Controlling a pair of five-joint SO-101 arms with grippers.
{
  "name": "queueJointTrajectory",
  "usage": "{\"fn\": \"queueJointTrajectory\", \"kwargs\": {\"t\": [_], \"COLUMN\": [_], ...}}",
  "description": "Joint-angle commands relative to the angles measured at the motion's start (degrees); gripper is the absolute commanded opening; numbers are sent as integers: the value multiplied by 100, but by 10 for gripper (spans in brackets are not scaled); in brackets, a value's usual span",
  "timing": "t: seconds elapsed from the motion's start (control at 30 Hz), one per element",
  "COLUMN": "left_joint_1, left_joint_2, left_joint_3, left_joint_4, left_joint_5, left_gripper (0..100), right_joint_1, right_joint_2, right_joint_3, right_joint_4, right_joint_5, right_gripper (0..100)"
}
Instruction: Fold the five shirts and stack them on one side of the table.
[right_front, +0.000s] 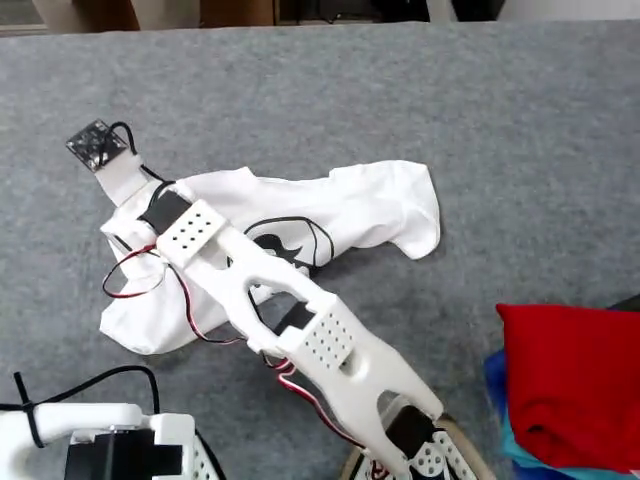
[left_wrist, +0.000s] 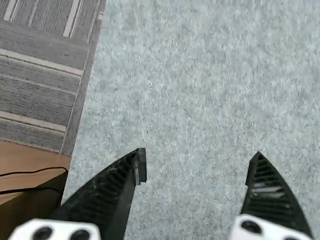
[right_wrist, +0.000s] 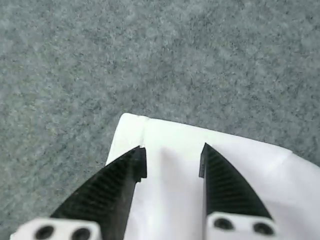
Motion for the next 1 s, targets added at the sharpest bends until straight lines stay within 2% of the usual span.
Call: {"fn": "queueJointTrajectory", "kwargs": {"t": [0.0, 0.17, 0.4, 0.47, 0.57, 0.87, 0.97], "left_joint_1": [44, 105, 105, 105, 105, 105, 105], "left_joint_2": [-57, -57, -57, -57, -57, -57, -57], "left_joint_3": [-35, -35, -35, -62, -70, -79, -79], "left_joint_4": [-114, -114, -114, -114, -114, -97, -88], "left_joint_5": [-18, -18, -18, -18, -18, -18, -18], "left_gripper": [325, 325, 325, 325, 325, 325, 325], "right_joint_1": [189, 330, 514, 541, 558, 1332, 1552], "right_joint_2": [48, 251, 330, 330, 330, 330, 321], "right_joint_3": [-40, -40, -40, -40, -48, -611, -901], "right_joint_4": [123, 730, 976, 976, 976, 1020, 1521], "right_joint_5": [-62, -62, -62, -62, -44, -62, -62], "right_gripper": [184, 181, 178, 135, 6, 5, 5]}}
